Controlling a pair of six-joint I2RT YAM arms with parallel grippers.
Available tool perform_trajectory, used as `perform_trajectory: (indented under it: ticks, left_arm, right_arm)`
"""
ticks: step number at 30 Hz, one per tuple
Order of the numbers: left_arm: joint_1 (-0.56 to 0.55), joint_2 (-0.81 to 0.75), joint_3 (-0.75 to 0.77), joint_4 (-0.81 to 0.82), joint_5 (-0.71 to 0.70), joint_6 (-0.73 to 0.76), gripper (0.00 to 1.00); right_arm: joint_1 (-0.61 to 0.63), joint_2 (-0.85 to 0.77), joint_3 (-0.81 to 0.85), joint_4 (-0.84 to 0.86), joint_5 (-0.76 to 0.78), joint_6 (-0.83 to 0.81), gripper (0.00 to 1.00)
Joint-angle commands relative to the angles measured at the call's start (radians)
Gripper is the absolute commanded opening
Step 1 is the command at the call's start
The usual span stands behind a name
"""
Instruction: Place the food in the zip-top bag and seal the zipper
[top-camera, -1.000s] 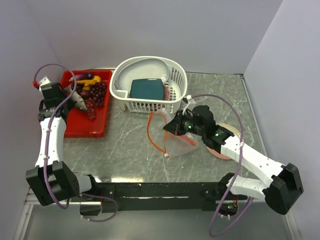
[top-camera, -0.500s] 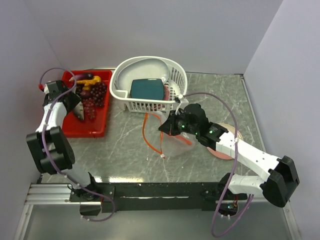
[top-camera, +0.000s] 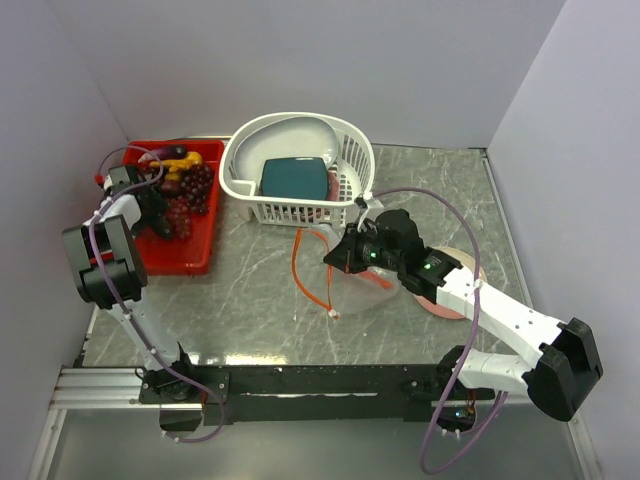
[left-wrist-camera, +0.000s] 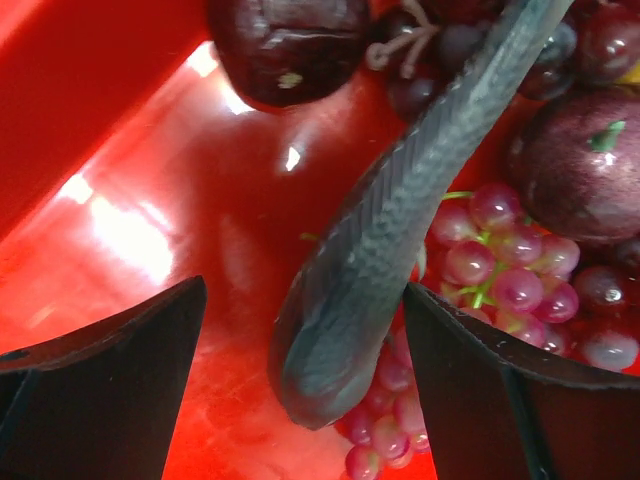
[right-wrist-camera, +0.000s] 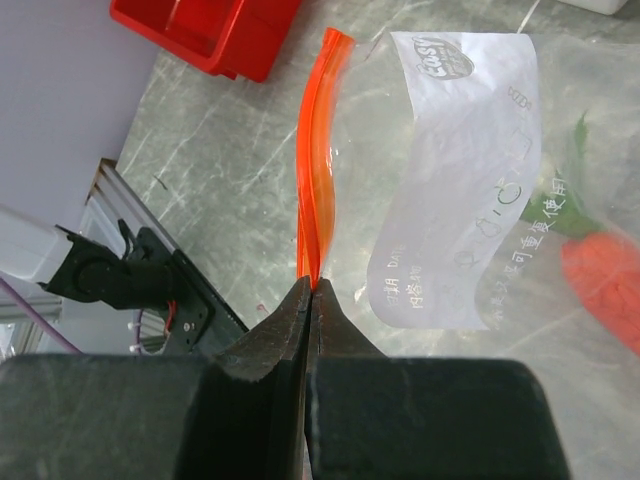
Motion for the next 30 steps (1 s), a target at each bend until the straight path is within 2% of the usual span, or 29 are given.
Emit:
perform_trajectory:
  ticks: [1,2,5,7,8,11,14,19,26,30]
  left_arm:
    - [0.007,0.012,0.028,0.077,0.038,0.005,0.84]
    - [0.008,0.009,0.008,0.105,0.044,0.002,0.82]
    - [0.008,-0.014,-0.033,0.142,0.056,-0.012,0.7]
    - [0.01,-0.025,-0.041,0.152,0.053,-0.018,0.52]
    - [0.01,-0.036,-0.039,0.149,0.052,-0.018,0.39]
    - [0.008,-0.069,-0.042,0.137,0.046,-0.018,0.18]
    - [0.007,-0.124,-0.052,0.125,0.052,-0.021,0.1]
    - [-0.002,-0.247,-0.064,0.058,0.049,-0.055,0.04]
    - [-0.045,-0.463,-0.104,-0.038,0.082,-0.1,0.01]
    - [-0.109,-0.617,-0.163,-0.039,0.139,-0.165,0.01]
  right_arm:
    - [-0.008,-0.025,-0.007,0.055,-0.038,-0.006,0.0]
    - [-0.008,-0.029,-0.007,0.054,-0.038,-0.006,0.0]
    - [-0.008,-0.036,-0.011,0.059,-0.036,-0.006,0.0]
    - [-0.008,-0.029,-0.01,0.059,-0.036,-0.005,0.0]
    - [-0.008,-0.026,-0.01,0.06,-0.036,-0.006,0.0]
    - [-0.008,-0.023,-0.008,0.057,-0.035,-0.008,0.0]
    - [-0.008,-0.025,-0.007,0.055,-0.025,-0.008,0.0]
    - [-0.008,-0.026,-0.01,0.065,-0.024,-0.012,0.0]
    - [-0.008,-0.022,-0.033,0.123,-0.073,0.011,0.0]
    - [-0.005,-0.025,-0.041,0.131,-0.036,0.054,0.0]
